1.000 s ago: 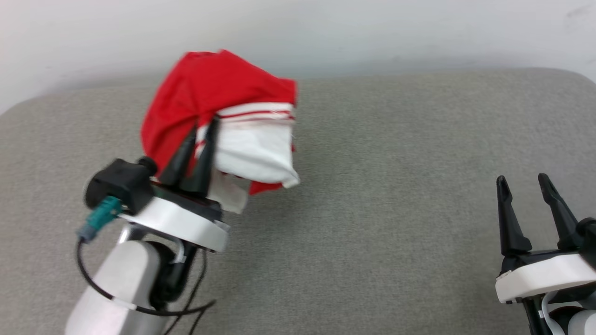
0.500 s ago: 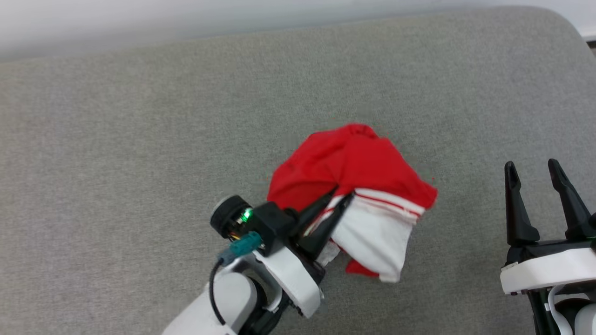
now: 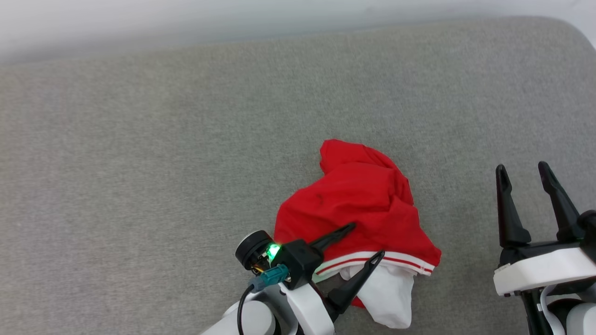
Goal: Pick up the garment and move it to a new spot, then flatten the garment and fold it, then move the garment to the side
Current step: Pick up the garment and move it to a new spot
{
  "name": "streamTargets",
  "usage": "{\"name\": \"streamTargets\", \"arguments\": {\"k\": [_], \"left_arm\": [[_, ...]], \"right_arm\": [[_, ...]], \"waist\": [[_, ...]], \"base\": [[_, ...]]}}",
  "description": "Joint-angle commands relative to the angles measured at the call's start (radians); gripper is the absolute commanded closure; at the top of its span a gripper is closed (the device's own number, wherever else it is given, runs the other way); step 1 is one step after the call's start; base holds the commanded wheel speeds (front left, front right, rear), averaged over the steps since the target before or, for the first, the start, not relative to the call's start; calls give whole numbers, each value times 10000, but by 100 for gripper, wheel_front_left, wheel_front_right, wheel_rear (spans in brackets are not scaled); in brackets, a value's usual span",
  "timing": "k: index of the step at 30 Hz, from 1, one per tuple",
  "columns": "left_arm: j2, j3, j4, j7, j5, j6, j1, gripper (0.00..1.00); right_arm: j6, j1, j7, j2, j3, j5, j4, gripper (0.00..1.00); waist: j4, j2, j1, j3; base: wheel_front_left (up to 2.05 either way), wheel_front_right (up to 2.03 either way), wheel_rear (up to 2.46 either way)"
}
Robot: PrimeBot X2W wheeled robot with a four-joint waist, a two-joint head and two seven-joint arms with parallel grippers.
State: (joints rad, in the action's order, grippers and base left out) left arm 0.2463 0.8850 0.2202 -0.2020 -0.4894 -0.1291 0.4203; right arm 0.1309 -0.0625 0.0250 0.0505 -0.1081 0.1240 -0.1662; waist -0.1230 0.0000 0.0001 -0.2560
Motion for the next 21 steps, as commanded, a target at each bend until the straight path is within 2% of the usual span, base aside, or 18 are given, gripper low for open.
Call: {"name": "streamTargets", "arguments": {"k": [1, 5, 8, 16, 19, 21], "left_arm": [[-12, -65, -37, -139, -85, -1, -67, 0], [-32, -348, -229, -391, -144, 270, -320, 0], [21, -767, -441, -499, -256, 639, -548, 0], [209, -2328, -755, -631, -472, 1790, -1198, 0], [223, -2745, -862, -642, -484, 1983, -1392, 0], [373, -3534, -1022, -637, -367, 2299, -1807, 0]], "right_arm": [[-3, 98, -22, -6, 15, -15, 50, 0], [-3, 310, -130, -6, 43, -57, 152, 0], [-3, 496, -240, -6, 98, -107, 172, 0], [-3, 948, -558, -6, 161, -161, 84, 0], [-3, 1053, -596, -6, 167, -171, 66, 0], [-3, 1217, -640, -4, 219, -135, 48, 0]], "waist": [[302, 0, -1, 493], [652, 0, -1, 1125], [901, 0, -1, 1510], [1513, 0, -1, 2182], [1636, 0, -1, 2297], [1737, 0, -1, 2485]], "base": [[0, 0, 0], [0, 0, 0], [0, 0, 0], [0, 0, 0], [0, 0, 0], [0, 0, 0]]}}
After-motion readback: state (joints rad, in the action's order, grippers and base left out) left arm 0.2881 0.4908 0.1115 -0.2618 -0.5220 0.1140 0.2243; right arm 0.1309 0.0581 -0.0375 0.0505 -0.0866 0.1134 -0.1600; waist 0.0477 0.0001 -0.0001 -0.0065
